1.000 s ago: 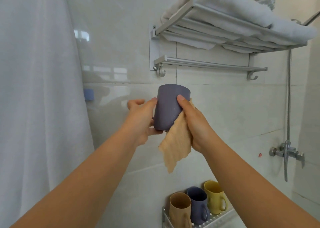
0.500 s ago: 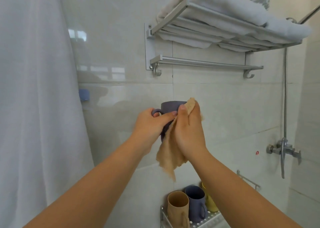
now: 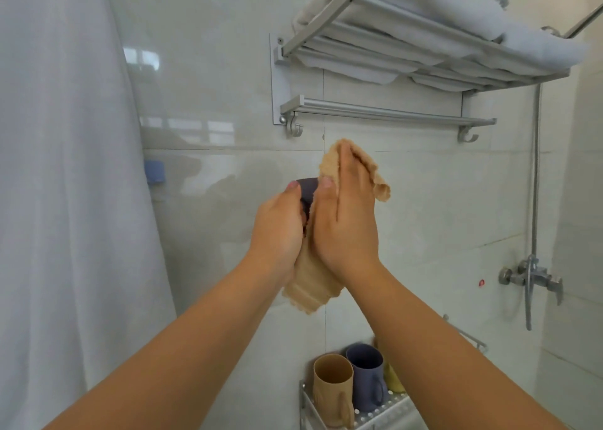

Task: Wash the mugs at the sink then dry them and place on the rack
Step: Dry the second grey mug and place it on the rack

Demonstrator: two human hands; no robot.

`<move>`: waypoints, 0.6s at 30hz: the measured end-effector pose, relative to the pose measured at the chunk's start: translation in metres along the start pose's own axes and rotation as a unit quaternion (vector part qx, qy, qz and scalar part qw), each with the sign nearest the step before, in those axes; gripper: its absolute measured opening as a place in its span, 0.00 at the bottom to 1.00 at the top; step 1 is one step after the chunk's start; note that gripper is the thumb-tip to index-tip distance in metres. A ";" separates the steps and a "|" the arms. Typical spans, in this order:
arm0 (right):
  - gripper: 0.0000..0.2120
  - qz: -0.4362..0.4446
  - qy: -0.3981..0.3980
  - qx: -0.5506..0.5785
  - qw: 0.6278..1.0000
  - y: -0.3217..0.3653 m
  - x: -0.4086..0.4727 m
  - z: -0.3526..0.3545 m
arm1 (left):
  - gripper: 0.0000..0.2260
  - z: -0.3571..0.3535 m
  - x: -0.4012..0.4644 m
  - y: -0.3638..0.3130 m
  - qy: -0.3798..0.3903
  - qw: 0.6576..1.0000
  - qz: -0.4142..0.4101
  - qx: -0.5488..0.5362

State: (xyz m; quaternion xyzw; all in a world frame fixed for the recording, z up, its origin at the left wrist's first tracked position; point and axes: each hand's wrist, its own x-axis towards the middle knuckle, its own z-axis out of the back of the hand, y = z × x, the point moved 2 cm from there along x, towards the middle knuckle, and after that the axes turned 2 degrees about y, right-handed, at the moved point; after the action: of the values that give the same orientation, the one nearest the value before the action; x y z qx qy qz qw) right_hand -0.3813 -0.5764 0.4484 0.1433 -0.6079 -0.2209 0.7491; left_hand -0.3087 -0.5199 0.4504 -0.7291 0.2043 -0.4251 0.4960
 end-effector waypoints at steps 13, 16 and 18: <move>0.24 -0.039 0.049 0.013 0.998 -0.004 0.002 -0.007 | 0.23 0.006 0.007 0.003 -0.006 0.997 0.050 -0.054; 0.19 -0.211 0.088 0.201 0.952 -0.015 0.020 0.000 | 0.22 0.007 0.005 0.007 -0.026 0.992 0.052 -0.110; 0.19 -0.303 0.127 0.330 0.885 -0.025 0.017 0.000 | 0.21 0.007 0.004 0.006 -0.024 0.991 0.048 -0.124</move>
State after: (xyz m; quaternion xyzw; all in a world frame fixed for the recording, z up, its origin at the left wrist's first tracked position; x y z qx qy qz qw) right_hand -0.3822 -0.6066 0.4505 0.5867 -0.4722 -0.2038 0.6255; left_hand -0.3000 -0.5218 0.4458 -0.7843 0.2783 -0.3548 0.4260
